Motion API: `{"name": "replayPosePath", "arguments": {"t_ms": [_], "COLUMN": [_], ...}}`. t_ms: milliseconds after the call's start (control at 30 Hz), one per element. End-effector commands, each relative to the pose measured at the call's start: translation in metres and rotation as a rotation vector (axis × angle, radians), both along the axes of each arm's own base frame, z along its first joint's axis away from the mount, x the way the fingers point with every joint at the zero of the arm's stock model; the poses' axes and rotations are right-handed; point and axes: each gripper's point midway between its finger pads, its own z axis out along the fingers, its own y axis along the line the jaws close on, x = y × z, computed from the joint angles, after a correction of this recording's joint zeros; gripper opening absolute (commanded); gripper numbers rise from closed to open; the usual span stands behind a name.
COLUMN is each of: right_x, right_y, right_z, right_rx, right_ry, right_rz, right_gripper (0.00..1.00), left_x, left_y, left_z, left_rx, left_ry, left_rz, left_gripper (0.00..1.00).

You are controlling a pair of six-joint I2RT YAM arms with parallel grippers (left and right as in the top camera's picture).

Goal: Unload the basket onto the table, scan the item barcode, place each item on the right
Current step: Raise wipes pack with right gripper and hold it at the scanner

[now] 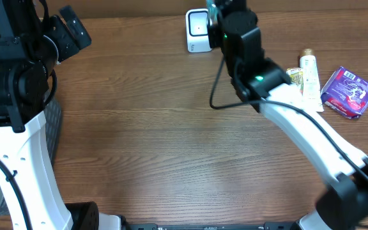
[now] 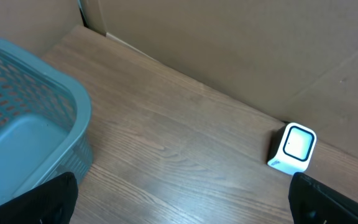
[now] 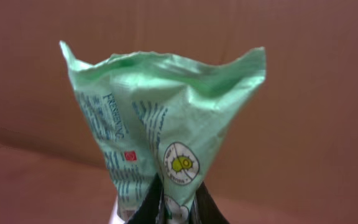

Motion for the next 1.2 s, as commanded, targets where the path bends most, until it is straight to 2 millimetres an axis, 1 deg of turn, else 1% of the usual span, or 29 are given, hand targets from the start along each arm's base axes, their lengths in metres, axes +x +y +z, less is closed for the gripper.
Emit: {"name": "replayPosePath", "arguments": {"t_ms": [0, 100, 167, 267, 400, 467, 500, 567, 667, 767, 867, 1000, 1133, 1167], "right_x": [0.022, 0.04, 0.05, 0.066, 0.087, 0.096, 0.099, 0.106, 0.115, 0.122, 0.128, 0.131, 0.136, 0.137], "right_y": [-0.001, 0.004, 0.01, 0.02, 0.035, 0.041, 0.043, 0.045, 0.043, 0.031, 0.027, 0.029, 0.029, 0.028], "right_z": [0.0, 0.007, 0.005, -0.016, -0.062, -0.081, -0.089, -0.098, -0.102, -0.093, -0.094, -0.105, -0.125, -0.125], "right_rx": [-0.32, -0.442, -0.499, -0.572, -0.605, -0.62, -0.632, -0.655, -0.64, -0.588, -0.555, -0.535, -0.567, -0.576], "right_ry": [-0.116, -0.258, -0.323, -0.331, -0.297, -0.287, -0.283, -0.279, -0.273, -0.283, -0.255, -0.237, -0.223, -0.228], "right_rz": [-0.037, -0.084, -0.101, -0.098, -0.023, 0.012, 0.025, 0.032, 0.07, 0.059, 0.082, 0.102, 0.098, 0.086], "right_gripper": [0.04, 0.04, 0.04, 0.04, 0.04, 0.04, 0.04, 0.04, 0.04, 0.04, 0.04, 0.04, 0.04, 0.04], "left_x": [0.001, 0.001, 0.001, 0.001, 0.001, 0.001, 0.001, 0.001, 0.001, 0.001, 0.001, 0.001, 0.001, 0.001], "left_y": [0.003, 0.003, 0.003, 0.003, 0.003, 0.003, 0.003, 0.003, 0.003, 0.003, 0.003, 0.003, 0.003, 0.003], "left_z": [0.0, 0.0, 0.0, 0.0, 0.0, 0.0, 0.0, 0.0, 0.0, 0.0, 0.0, 0.0, 0.0, 0.0], "left_rx": [0.023, 0.023, 0.023, 0.023, 0.023, 0.023, 0.023, 0.023, 0.023, 0.023, 0.023, 0.023, 0.023, 0.023], "left_ry": [0.006, 0.006, 0.006, 0.006, 0.006, 0.005, 0.006, 0.006, 0.006, 0.005, 0.006, 0.006, 0.006, 0.006], "left_rz": [-0.002, -0.002, -0.002, -0.002, -0.002, -0.002, -0.002, -0.002, -0.002, -0.002, -0.002, -0.002, -0.002, -0.002], "left_gripper": [1.0, 0.99, 1.0, 1.0, 1.0, 1.0, 1.0, 1.0, 1.0, 1.0, 1.0, 0.99, 1.0, 1.0]}}
